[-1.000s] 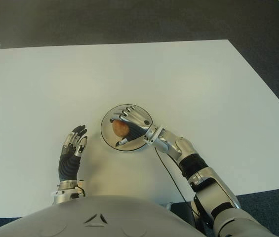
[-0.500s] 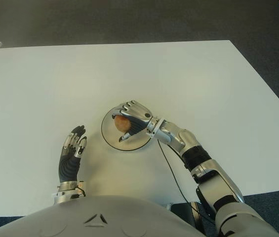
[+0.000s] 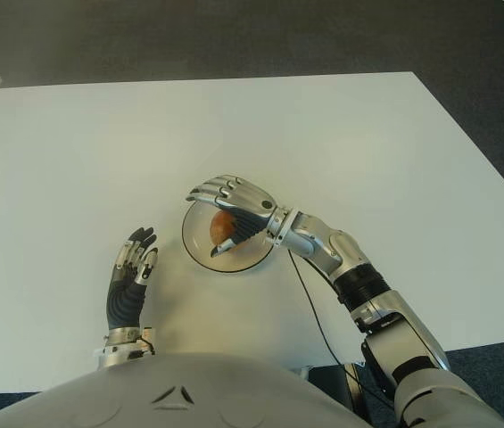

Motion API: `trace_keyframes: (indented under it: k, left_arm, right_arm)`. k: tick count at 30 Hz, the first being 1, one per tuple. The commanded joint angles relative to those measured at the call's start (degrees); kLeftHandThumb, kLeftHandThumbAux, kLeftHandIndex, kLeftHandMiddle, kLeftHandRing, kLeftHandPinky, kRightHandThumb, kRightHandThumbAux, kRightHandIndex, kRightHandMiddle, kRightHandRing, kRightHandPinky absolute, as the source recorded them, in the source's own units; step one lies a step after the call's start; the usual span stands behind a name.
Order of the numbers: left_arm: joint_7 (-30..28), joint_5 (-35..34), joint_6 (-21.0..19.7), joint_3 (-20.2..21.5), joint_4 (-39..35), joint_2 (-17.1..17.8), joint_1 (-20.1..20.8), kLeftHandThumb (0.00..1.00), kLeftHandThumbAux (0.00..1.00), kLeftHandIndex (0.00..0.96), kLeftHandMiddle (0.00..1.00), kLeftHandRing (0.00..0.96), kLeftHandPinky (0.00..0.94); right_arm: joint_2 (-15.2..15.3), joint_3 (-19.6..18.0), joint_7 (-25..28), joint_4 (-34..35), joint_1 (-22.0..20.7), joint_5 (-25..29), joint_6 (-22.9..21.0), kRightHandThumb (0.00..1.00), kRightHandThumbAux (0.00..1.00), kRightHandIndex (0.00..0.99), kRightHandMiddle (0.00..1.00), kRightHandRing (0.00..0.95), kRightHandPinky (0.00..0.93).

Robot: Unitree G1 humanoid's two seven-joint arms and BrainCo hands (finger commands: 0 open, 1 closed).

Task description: Put the apples into the plate.

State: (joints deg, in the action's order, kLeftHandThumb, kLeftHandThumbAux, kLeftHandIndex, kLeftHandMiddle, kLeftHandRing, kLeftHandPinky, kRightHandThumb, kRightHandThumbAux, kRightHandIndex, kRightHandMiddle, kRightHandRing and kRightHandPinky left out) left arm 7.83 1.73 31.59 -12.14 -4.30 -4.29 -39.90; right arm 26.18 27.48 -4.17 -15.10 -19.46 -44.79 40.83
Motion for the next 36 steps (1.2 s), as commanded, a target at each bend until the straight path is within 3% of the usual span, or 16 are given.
trace_keyframes:
  k: [1, 14, 22, 32, 36]
  left_arm:
    - [0.5, 0.3, 0.7, 0.4, 1.3, -1.2, 0.4, 0.146, 0.492, 0.136, 0.153, 0.134, 0.144]
    - [0.7, -0.1, -1.6, 0.1, -0.4, -1.7, -0.7, 0.144, 0.511, 0.123, 0.141, 0.129, 0.147]
    - [0.8, 0.4, -0.2, 0.0, 0.1, -1.7, -0.5, 0.150, 0.512, 0.144, 0.147, 0.132, 0.144]
    - [0.6, -0.4, 0.3, -0.1, 1.1, -1.9, -0.4, 0.149, 0.498, 0.151, 0.152, 0.130, 0.140]
    - [0.6, 0.1, 0.1, -0.3, 1.1, -1.7, -0.5, 0.139, 0.493, 0.144, 0.141, 0.120, 0.132]
  right_arm:
    - [0.7, -0.7, 0.8, 0.9, 1.4, 0.5, -0.4, 0.235, 0.517, 0.083, 0.170, 0.144, 0.138]
    - [1.3, -1.7, 0.9, 3.3, 2.6, -0.1, -0.8, 0.226, 0.521, 0.042, 0.112, 0.081, 0.074]
    - [1.5, -3.2, 3.1, 5.7, 4.2, 2.9, -2.1, 0.169, 0.520, 0.012, 0.042, 0.011, 0.005]
    - [-0.1, -9.5, 1.9, 6.1, 8.5, 12.6, -2.7, 0.130, 0.480, 0.000, 0.006, 0.000, 0.000]
    - [-1.6, -13.4, 2.3, 3.8, 9.7, 21.8, -1.9, 0.140, 0.470, 0.000, 0.014, 0.003, 0.029]
